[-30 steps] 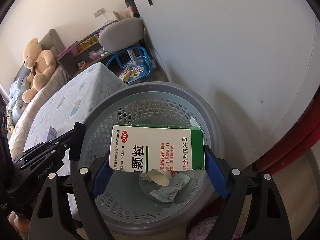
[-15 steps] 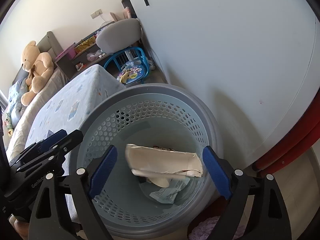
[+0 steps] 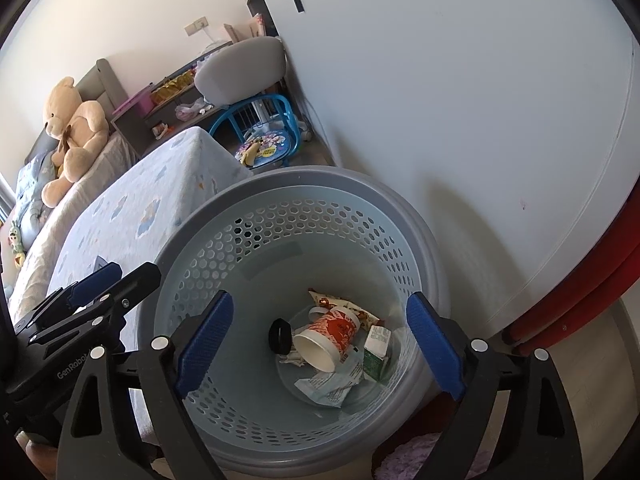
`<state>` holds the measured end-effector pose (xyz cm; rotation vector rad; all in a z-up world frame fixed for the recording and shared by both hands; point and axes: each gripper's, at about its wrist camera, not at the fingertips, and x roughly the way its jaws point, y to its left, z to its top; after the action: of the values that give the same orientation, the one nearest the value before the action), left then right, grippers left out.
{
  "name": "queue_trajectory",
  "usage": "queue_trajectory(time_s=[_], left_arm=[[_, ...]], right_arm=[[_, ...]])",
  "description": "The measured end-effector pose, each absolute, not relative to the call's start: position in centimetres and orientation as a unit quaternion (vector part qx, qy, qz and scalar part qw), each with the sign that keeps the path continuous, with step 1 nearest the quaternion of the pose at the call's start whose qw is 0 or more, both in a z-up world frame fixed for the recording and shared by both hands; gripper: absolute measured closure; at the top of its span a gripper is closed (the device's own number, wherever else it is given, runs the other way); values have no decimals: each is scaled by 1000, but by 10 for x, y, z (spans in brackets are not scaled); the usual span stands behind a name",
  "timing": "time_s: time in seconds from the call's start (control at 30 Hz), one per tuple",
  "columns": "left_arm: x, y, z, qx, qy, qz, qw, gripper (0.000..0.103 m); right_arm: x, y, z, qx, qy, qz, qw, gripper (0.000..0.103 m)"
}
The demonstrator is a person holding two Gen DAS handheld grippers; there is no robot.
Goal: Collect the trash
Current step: 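Open both grippers to drop the box and strap into the basket, then move both grippers back over the bed toward the lavender box and yellow lid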
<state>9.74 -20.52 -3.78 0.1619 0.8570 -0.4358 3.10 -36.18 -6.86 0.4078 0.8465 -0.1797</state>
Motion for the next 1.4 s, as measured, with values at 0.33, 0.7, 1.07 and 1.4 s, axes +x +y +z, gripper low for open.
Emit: queue_trajectory(time_s=[0.33,0.7,1.07,1.4], left_arm=[[94,-188,-39,67,416,-194,886,34],[87,-149,-31,51,412,-164,895,34],[92,-76,-15,28,398,-108,910,34],[97,-16,-11,11,399,-66,914,34]], right_arm=[[32,-358,-68,197,405,-78,889,14],[41,-341,-67,198,407,-60,890,14],[59,-299,-61,176,413,-33,893,14],[75,-256,-49,162,404,-6,900,14]])
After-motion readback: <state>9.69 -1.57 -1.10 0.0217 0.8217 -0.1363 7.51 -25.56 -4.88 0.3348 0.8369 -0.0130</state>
